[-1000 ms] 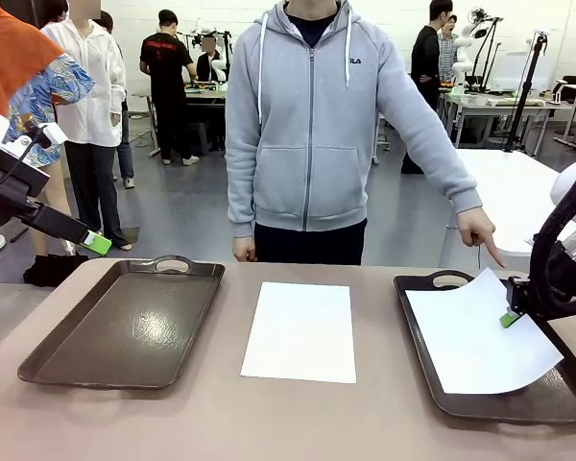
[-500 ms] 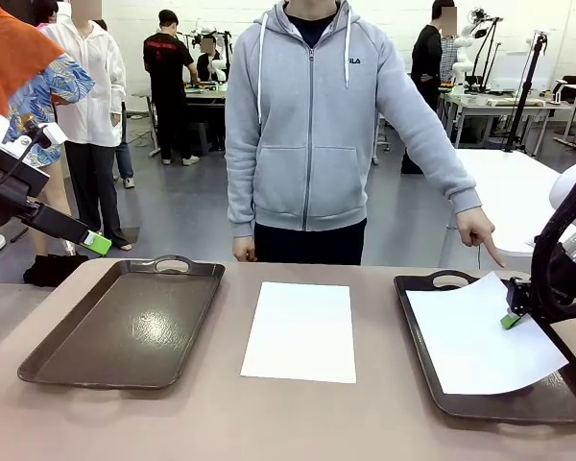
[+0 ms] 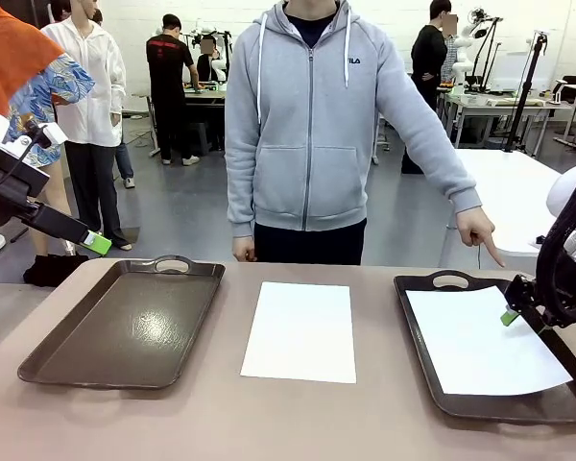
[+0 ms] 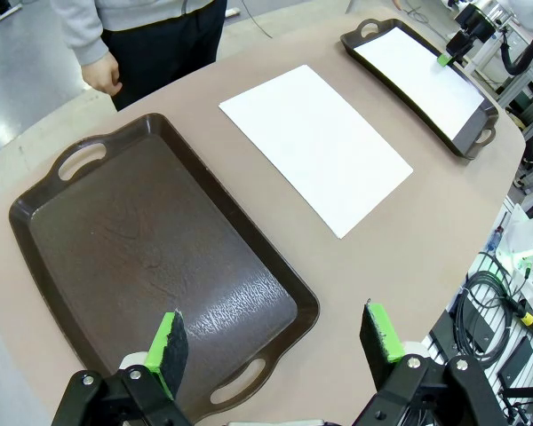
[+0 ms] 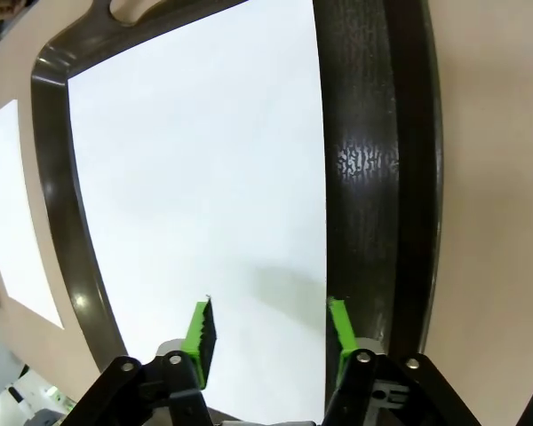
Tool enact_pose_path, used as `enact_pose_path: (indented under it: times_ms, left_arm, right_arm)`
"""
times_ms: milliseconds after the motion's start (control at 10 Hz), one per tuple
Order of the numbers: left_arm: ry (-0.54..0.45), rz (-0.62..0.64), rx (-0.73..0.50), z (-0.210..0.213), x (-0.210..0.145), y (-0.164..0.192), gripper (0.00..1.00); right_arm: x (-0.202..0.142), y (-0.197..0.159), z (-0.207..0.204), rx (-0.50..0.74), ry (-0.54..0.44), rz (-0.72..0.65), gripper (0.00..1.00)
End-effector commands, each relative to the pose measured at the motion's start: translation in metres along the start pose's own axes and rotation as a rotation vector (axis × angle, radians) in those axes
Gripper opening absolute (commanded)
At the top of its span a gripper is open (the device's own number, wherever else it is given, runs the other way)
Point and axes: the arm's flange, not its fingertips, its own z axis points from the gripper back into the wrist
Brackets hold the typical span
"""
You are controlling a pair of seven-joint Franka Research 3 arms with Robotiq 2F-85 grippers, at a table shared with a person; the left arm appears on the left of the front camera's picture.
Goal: Sort the A4 documents.
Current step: Place the A4 Paper in the designated Handle tray.
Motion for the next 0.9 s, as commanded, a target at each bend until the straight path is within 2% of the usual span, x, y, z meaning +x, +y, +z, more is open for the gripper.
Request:
enact_pose_path:
  times_ms: [0, 200, 300, 800]
  left_arm:
    - [-0.005, -0.007, -0.016, -0.0005, -0.0008, 0.0015, 1.00]
    - [-0.005, -0.007, -0.016, -0.0005, -0.0008, 0.0015, 1.00]
    - [-0.005, -0.007, -0.016, -0.0005, -0.0008, 0.0015, 1.00]
    - [-0.005, -0.007, -0.016, -0.0005, -0.0008, 0.0015, 1.00]
  right_arm:
    - [-0.0064, -0.0011, 0.0009, -0.052, -0.013, -0.031, 0.79]
    - [-0.0072, -0.0051, 0.0062, -0.060, -0.026, -0.039, 0.96]
    - [-0.0076, -0.0059, 0.0081, -0.063, -0.030, -0.040, 1.00]
    - [-0.0075, -0.0017, 0.0093, -0.039, -0.053, -0.037, 1.00]
